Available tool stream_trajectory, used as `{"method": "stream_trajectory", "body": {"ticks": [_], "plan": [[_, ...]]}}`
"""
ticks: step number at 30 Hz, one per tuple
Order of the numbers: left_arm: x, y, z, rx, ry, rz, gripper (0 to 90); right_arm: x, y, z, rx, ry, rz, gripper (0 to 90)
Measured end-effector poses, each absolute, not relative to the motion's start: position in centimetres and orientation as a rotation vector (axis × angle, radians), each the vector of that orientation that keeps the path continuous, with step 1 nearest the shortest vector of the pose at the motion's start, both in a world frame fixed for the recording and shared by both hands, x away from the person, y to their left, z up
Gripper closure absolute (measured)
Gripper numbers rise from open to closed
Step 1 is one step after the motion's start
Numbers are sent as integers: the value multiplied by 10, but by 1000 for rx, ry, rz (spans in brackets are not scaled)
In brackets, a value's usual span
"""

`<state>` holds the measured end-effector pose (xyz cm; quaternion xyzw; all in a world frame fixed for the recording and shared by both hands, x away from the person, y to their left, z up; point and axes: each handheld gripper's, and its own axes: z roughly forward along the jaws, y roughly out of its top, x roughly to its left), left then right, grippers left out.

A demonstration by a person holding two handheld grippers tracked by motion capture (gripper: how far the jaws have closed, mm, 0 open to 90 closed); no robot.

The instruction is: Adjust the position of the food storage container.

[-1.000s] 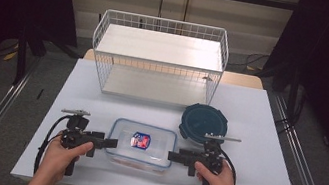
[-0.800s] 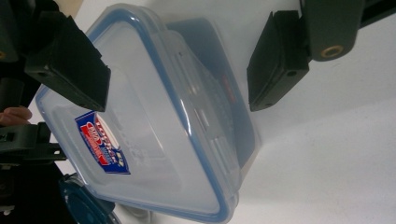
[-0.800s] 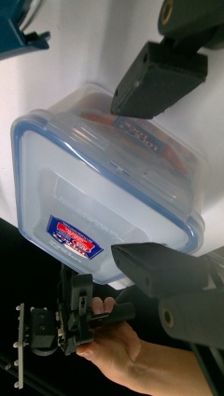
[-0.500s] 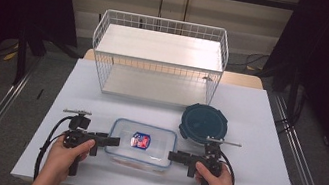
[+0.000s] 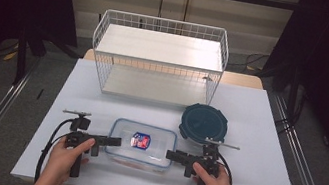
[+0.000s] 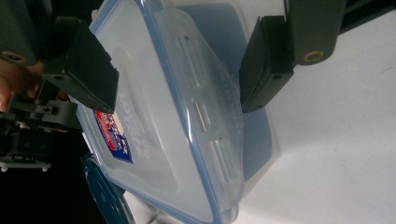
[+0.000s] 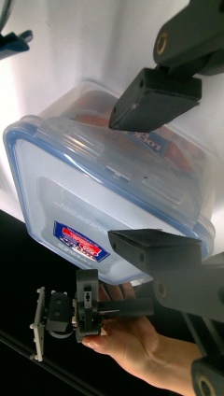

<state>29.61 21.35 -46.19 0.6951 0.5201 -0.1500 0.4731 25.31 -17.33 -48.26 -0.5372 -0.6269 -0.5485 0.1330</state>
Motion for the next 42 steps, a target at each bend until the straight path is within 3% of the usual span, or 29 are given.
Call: {"method": "stream_trajectory", "body": {"ticks": [11, 26, 42], "plan": [[292, 218, -463, 1598, 1349, -378, 393, 244, -173, -490, -1722, -1525, -1602, 506], [290, 222, -463, 1503, 1416, -416, 454, 246, -174, -488, -1763, -1446, -1557, 543], [281, 224, -466, 1362, 1423, -450, 534, 245, -177, -483, -1789, -1324, -1749, 605]]}}
